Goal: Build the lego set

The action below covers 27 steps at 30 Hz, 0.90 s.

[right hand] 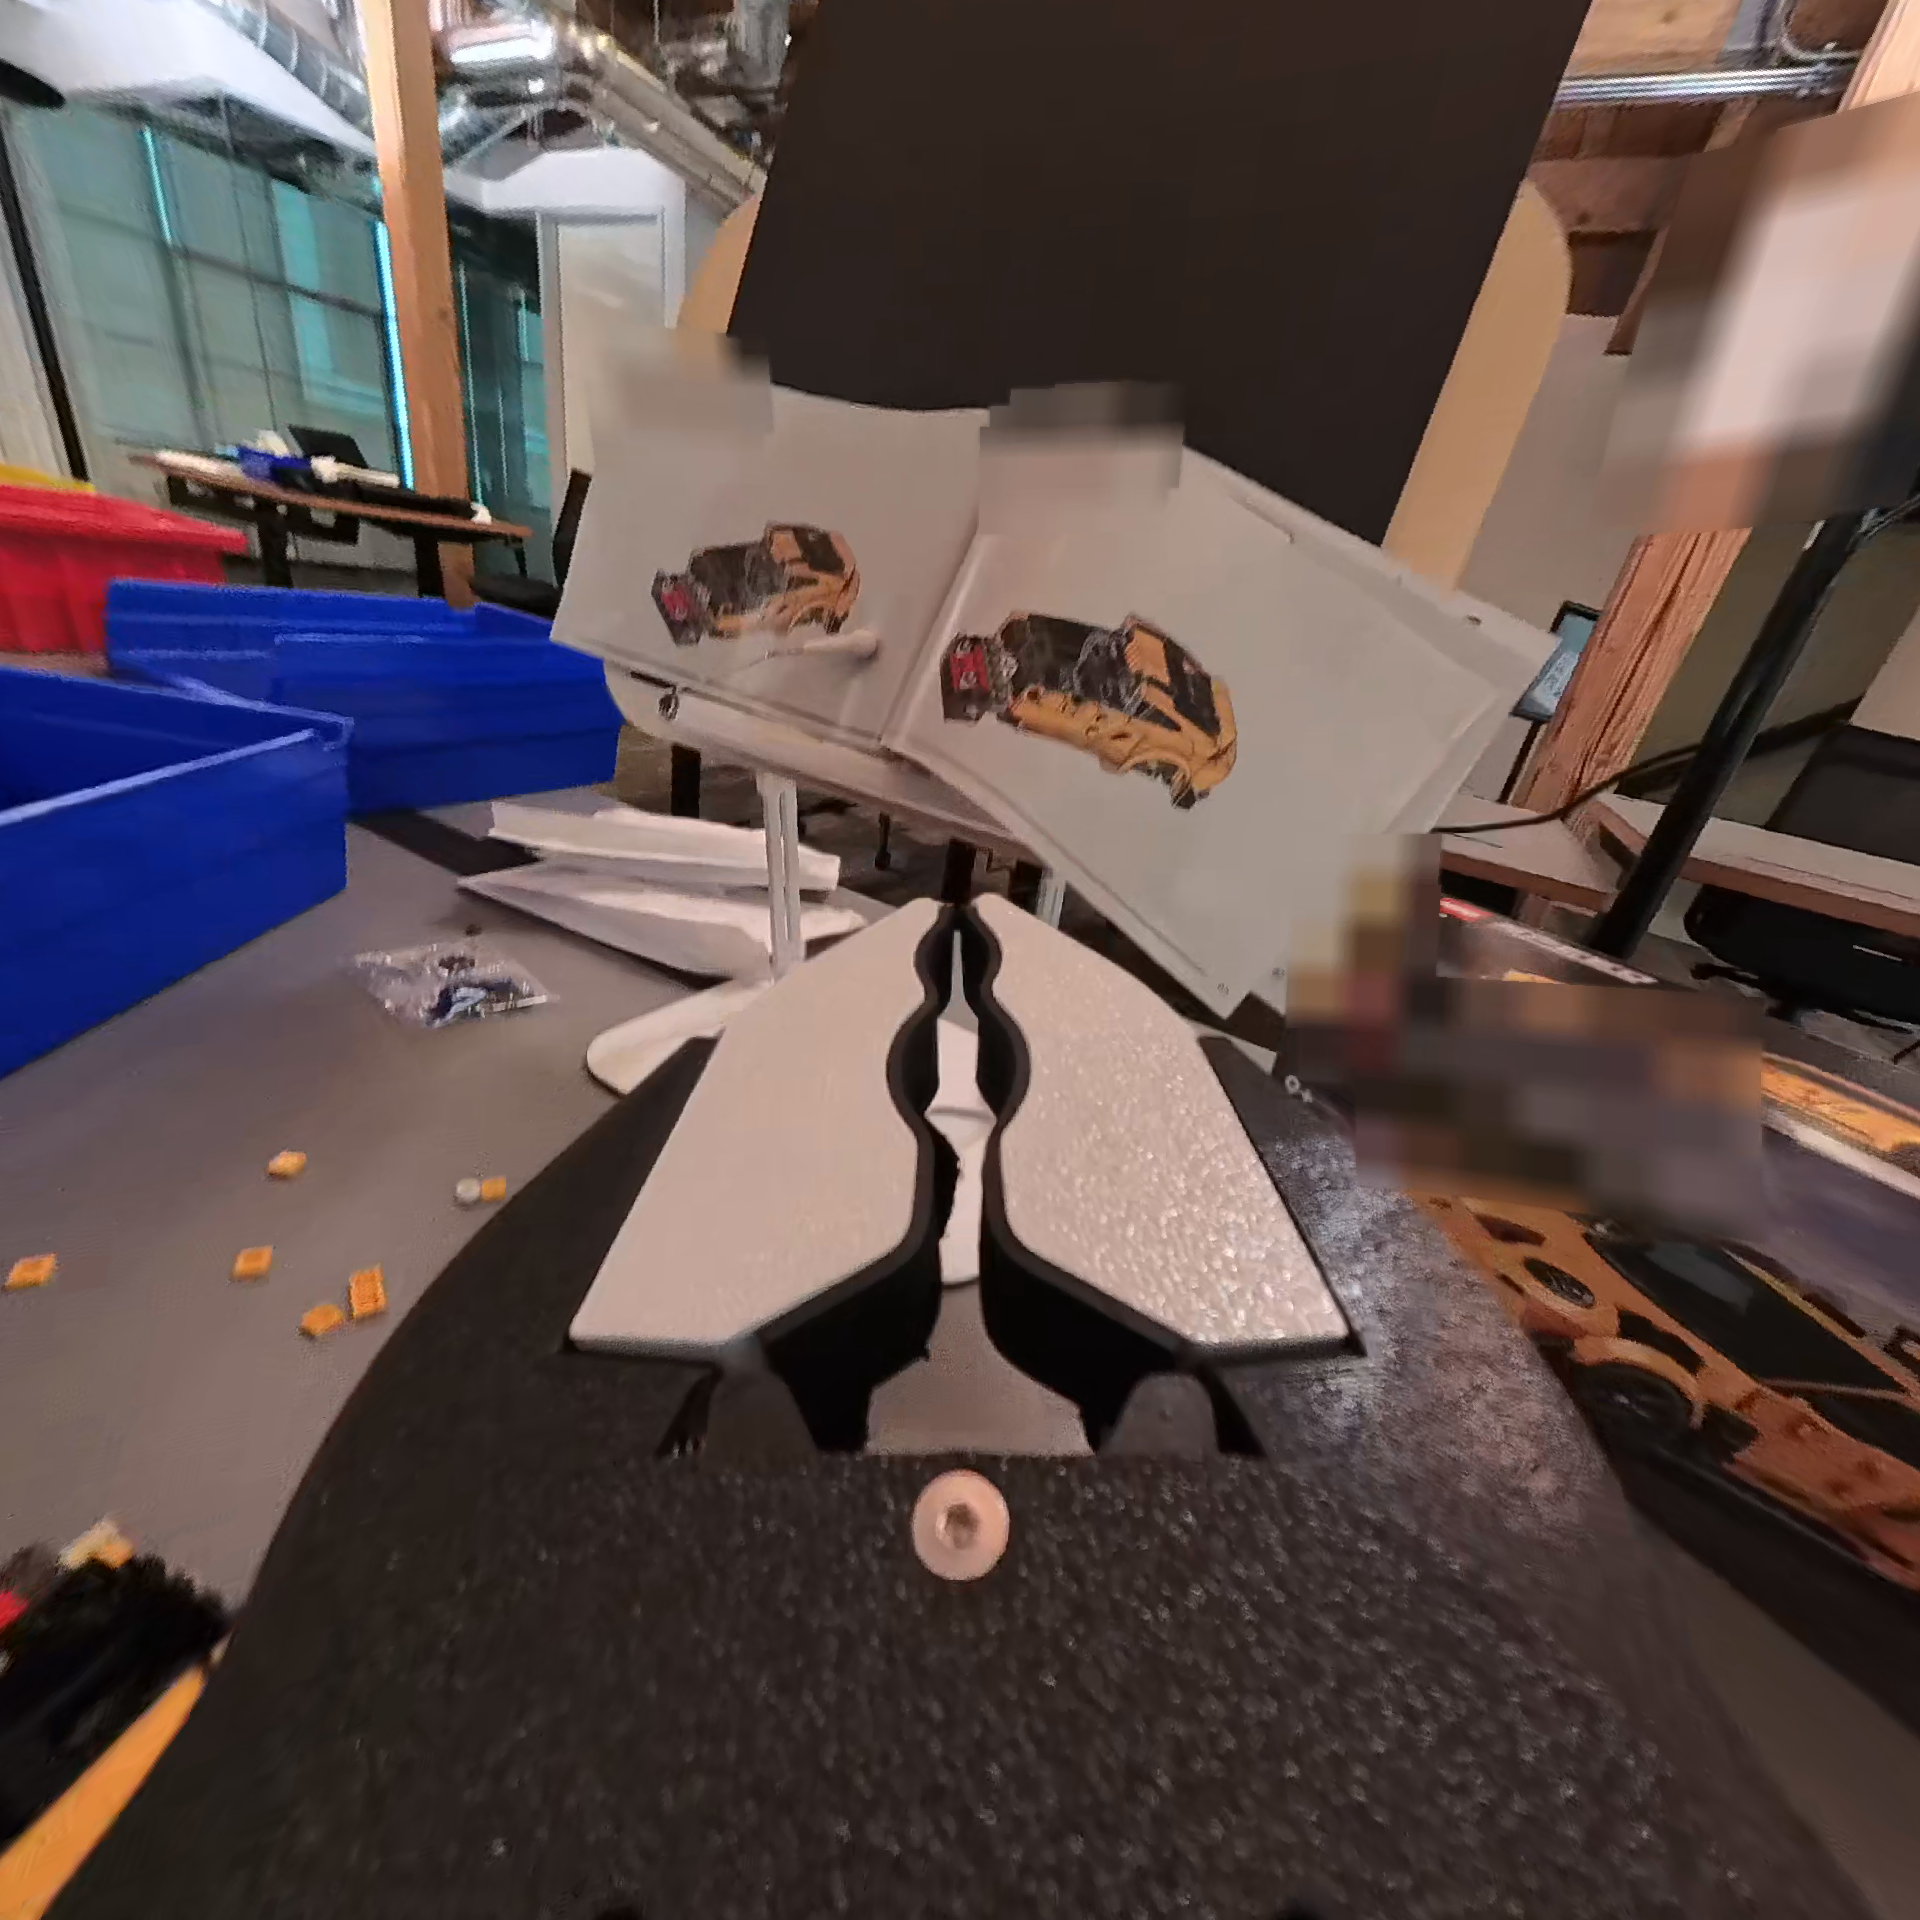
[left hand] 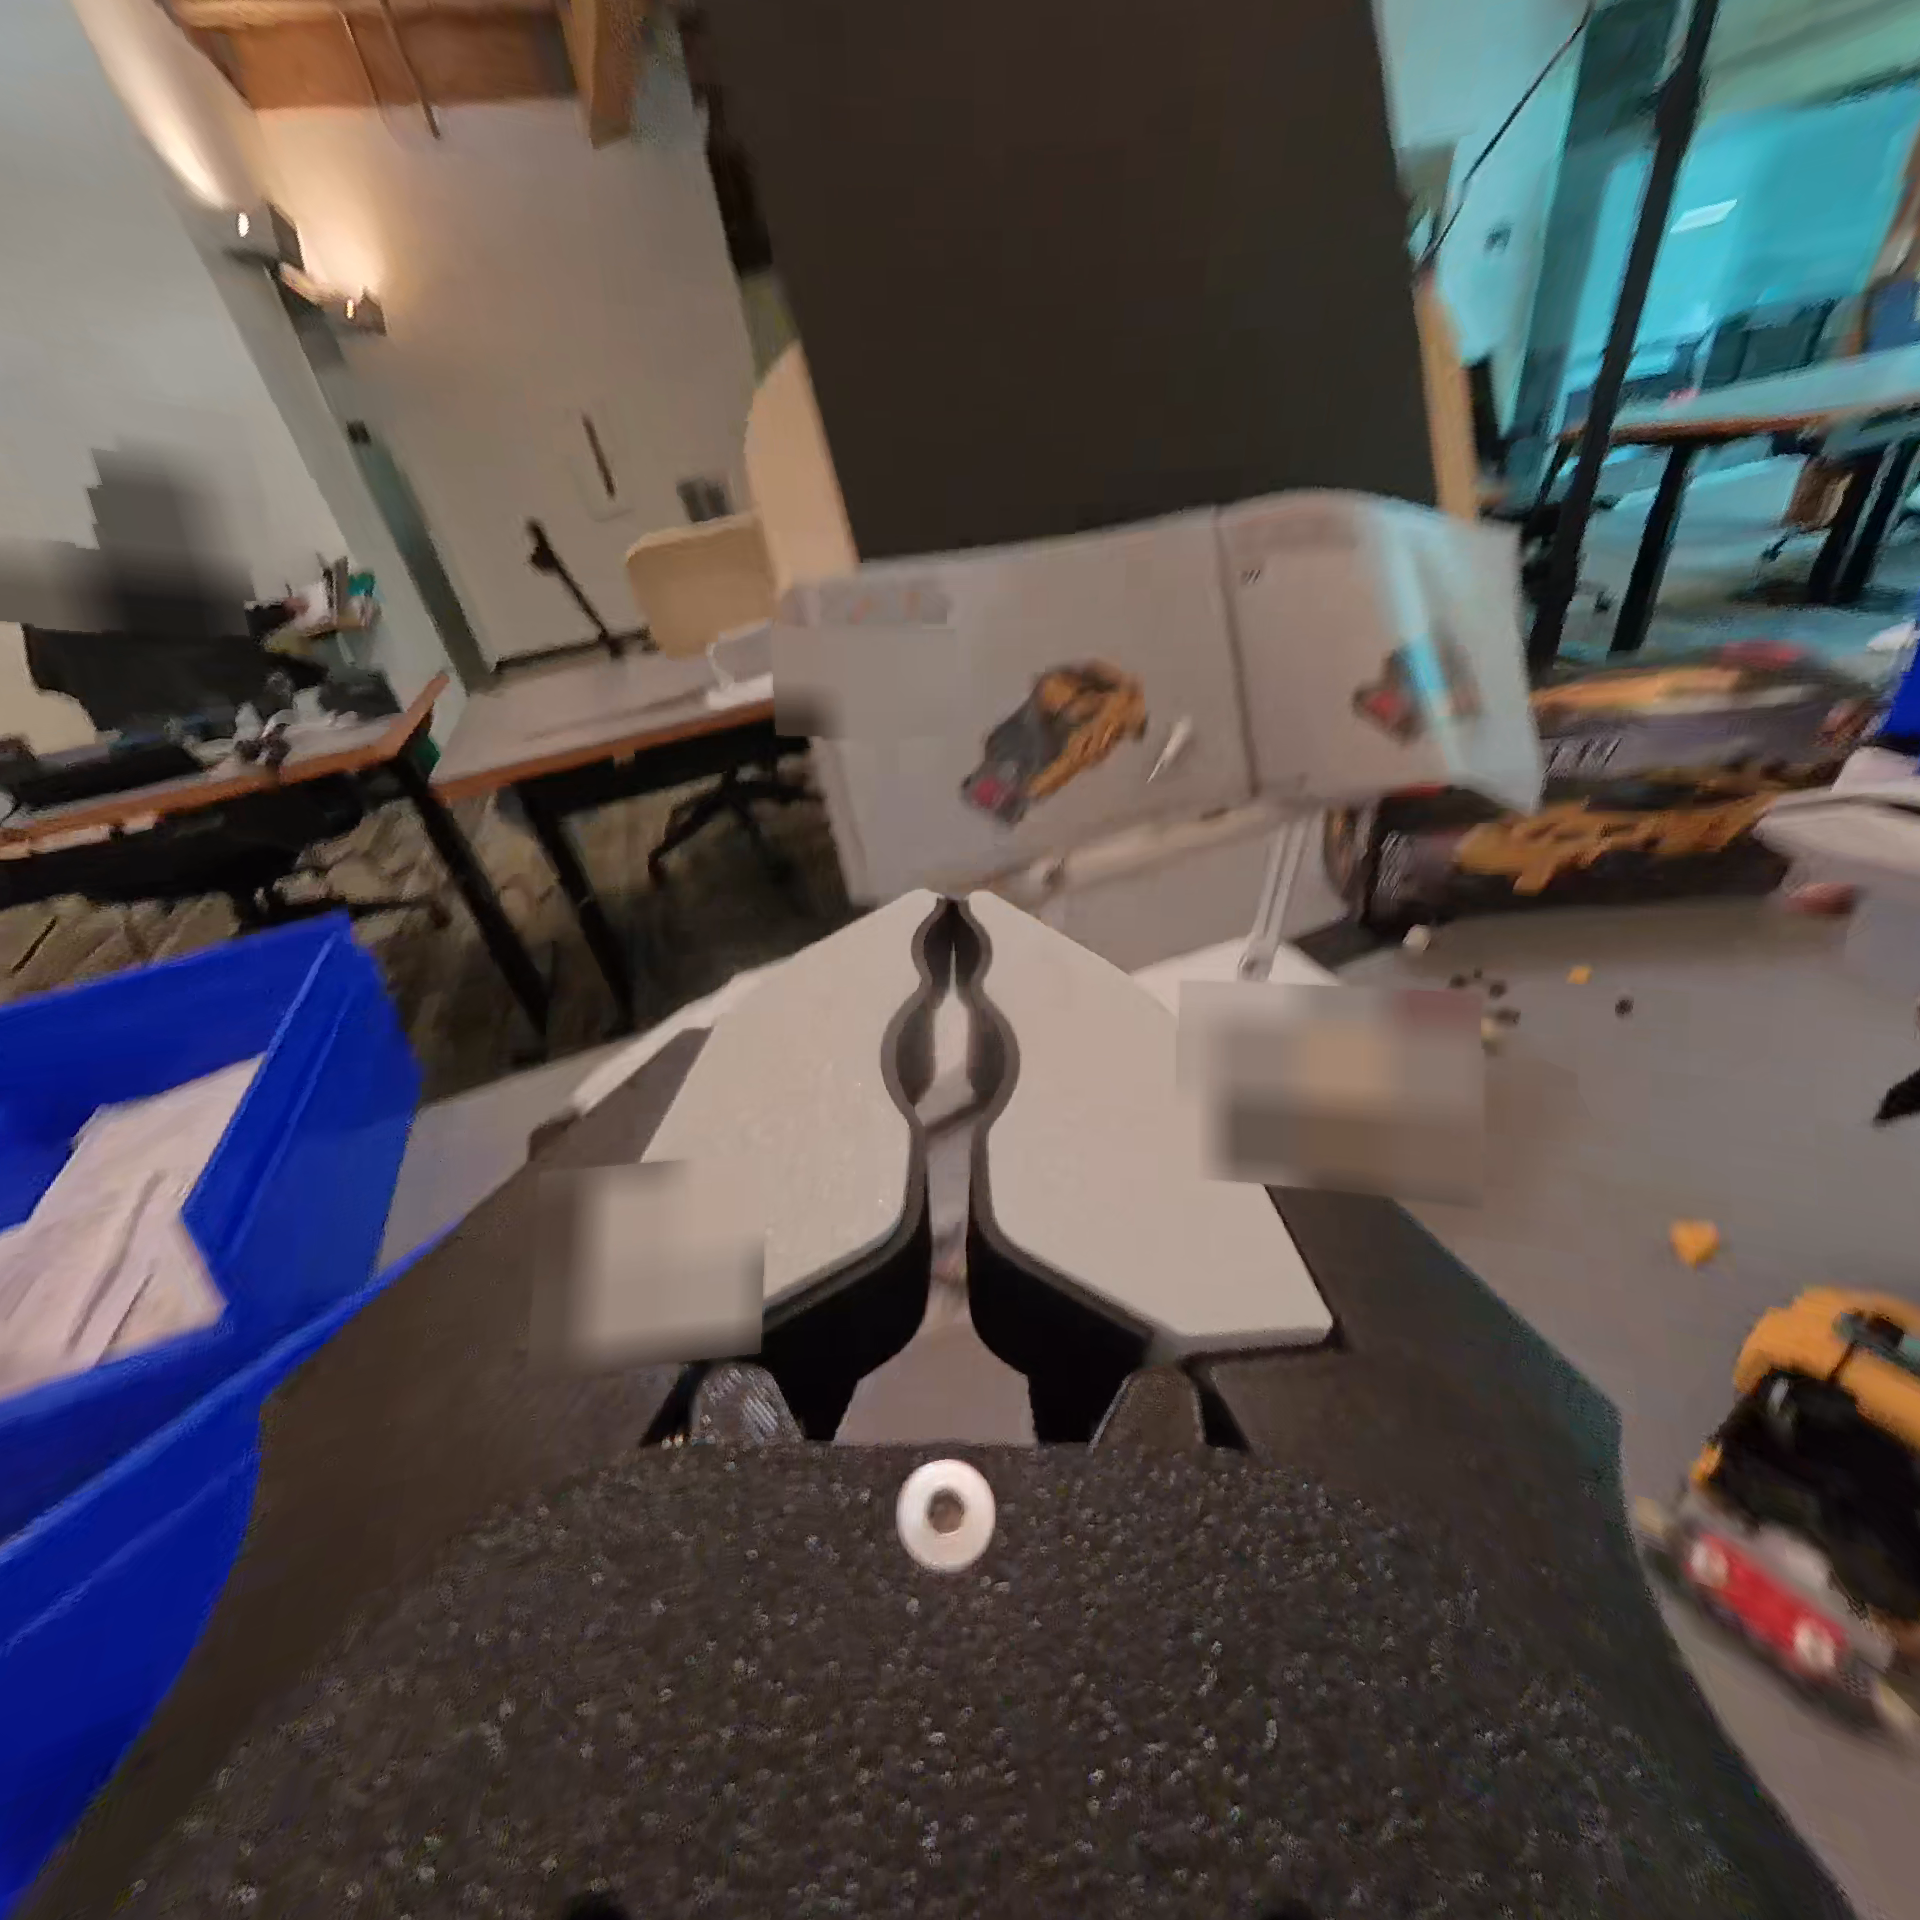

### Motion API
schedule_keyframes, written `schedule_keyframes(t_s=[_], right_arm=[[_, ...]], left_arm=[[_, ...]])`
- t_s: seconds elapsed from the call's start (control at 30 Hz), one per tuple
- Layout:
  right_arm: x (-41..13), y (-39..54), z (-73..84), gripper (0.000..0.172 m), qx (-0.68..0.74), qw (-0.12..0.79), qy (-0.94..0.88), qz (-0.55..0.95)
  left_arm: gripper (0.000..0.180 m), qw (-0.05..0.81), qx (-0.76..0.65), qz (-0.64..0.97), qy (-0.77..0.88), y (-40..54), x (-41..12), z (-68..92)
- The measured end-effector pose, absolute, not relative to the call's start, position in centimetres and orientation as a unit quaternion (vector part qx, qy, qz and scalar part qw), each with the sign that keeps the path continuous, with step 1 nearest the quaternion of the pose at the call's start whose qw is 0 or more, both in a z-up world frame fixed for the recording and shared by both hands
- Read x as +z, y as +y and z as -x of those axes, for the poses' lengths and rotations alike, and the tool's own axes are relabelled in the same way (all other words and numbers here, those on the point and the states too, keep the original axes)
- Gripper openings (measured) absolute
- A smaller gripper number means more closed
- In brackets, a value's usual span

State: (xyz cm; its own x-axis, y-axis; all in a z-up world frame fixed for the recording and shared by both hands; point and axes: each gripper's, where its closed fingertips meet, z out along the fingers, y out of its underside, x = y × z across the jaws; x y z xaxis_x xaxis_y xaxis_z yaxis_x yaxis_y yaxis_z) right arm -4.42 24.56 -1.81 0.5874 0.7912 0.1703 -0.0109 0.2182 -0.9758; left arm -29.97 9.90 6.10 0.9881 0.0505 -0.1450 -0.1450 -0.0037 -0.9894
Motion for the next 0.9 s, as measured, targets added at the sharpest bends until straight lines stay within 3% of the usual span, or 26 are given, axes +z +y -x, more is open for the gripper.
schedule_keyframes(t_s=[0.1,0.37,0.43,0.9], right_arm=[[-3.1,23.9,3.6,0.001,0.278,0.693,-0.372,0.552],[-5.4,24.2,3.0,0.001,0.3,0.657,-0.371,0.584],[-5.8,24.2,3.2,0.001,0.297,0.654,-0.375,0.586],[-7.2,23.6,3.9,0.001,0.29,0.63,-0.412,0.591]], left_arm=[[0.0,0.652,0.093,0.752,0.007,6.5,2.6,34.0],[0.0,0.417,0.065,0.905,-0.045,-1.1,-6.5,43.3],[0.016,0.345,0.062,0.936,-0.042,-1.8,-8.8,44.6],[0.032,0.082,-0.001,0.994,-0.067,3.5,-20.3,47.4]])
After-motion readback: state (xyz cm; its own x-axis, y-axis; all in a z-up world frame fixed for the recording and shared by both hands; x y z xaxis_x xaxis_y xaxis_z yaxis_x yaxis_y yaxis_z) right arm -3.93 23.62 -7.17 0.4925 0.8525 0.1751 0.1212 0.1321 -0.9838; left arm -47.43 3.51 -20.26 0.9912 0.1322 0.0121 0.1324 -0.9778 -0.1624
